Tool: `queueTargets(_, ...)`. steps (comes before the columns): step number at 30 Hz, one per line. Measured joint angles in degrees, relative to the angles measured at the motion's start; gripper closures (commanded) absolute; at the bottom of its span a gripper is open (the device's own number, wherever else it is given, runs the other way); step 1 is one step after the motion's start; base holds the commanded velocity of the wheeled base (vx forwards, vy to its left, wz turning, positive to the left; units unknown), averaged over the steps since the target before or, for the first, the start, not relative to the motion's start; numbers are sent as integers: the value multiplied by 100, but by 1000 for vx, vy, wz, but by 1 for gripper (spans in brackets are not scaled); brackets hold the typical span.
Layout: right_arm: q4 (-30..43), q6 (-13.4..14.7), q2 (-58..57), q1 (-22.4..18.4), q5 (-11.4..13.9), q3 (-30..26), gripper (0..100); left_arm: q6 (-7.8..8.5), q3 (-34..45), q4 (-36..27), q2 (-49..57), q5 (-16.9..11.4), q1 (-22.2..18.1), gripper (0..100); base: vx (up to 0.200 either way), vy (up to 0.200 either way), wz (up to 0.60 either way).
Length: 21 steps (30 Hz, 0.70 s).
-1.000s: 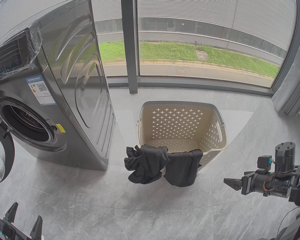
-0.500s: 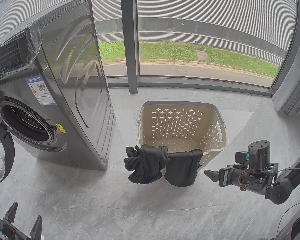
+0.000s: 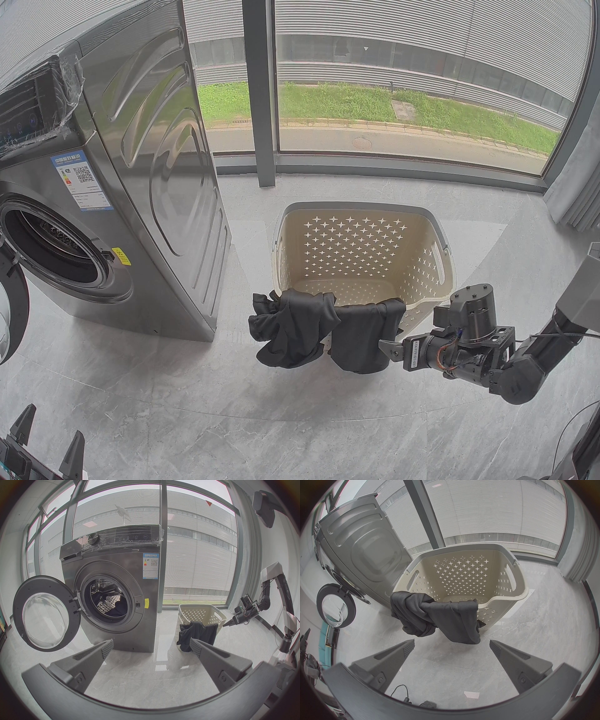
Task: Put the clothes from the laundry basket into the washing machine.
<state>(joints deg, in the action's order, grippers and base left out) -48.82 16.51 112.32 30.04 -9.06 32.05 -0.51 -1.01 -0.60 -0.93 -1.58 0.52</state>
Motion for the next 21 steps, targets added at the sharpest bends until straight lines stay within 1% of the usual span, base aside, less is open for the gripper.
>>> queueTargets(5, 2, 65, 377, -27, 0, 289, 0, -2, 0, 0, 0, 0, 0, 0, 0, 0, 0)
queueTargets(11, 5, 68, 695, -41, -7, 450, 0, -4, 0, -2, 0, 0, 0, 0, 0, 0, 0)
queueTargets(21, 0, 196, 1234, -22, 13, 1036, 0, -9, 0, 0, 0, 2, 0, 0, 0, 0, 0)
